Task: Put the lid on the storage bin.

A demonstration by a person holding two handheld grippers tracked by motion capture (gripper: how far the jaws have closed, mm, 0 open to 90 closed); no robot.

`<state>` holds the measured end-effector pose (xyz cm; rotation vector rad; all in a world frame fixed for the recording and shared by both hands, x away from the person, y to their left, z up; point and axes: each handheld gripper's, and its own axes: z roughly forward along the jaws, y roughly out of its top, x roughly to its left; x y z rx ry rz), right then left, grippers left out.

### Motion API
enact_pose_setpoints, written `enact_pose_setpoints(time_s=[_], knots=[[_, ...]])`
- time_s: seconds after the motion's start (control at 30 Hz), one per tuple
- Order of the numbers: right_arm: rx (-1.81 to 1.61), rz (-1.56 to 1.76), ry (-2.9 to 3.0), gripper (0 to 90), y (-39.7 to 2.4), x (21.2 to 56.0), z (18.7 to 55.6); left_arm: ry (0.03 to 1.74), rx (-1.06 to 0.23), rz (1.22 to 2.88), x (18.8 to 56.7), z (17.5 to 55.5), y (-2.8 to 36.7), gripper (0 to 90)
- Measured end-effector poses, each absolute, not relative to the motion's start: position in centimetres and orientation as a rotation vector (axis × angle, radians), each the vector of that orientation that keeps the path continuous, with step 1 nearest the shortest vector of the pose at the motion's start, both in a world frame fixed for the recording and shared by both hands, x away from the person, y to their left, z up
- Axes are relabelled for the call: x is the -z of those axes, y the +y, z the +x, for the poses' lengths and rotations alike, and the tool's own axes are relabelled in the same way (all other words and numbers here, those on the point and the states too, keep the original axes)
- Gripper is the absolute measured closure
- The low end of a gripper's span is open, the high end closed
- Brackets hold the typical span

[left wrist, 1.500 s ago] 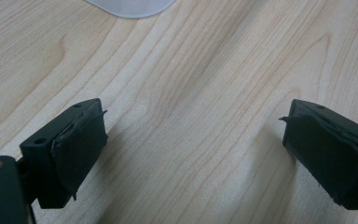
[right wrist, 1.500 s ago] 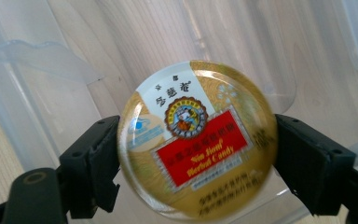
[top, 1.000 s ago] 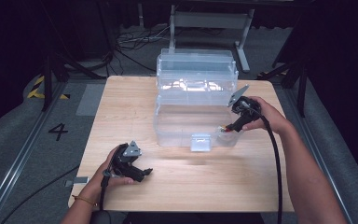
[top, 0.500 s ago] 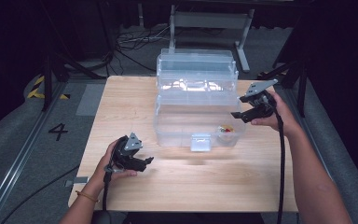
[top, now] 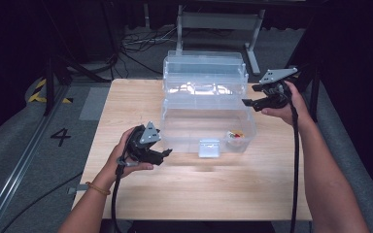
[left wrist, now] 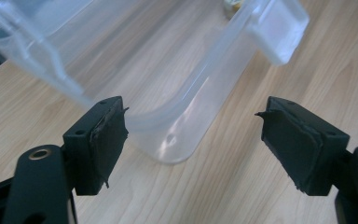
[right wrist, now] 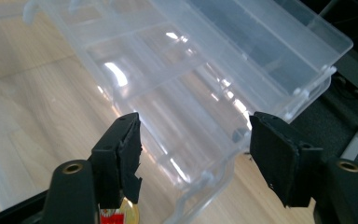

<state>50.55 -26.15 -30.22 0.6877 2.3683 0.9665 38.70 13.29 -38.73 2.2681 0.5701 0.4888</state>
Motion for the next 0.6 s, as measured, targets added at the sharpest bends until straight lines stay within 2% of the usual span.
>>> enact_pose_setpoints(time_s=[0.17, 0.4, 0.53, 0.6], knots=[[-1.016, 0.680, 2.355, 34.9, -25.1, 29.6, 51.6, 0.552, -0.434, 2.331, 38.9, 39.8, 11.7, 27.7], [-0.948, 0.685, 2.379, 30.1, -23.2, 29.7, 54.1, 0.572, -0.401, 2.378, 39.5, 41.6, 10.6, 30.4], [-0.998, 0.687, 2.374, 31.8, -22.4, 29.5, 55.3, 0.528, -0.347, 2.405, 39.5, 42.4, 10.0, 44.3], [-0.981, 0.691, 2.380, 31.8, -21.9, 29.6, 56.0, 0.515, -0.323, 2.459, 39.9, 42.8, 9.2, 46.1]])
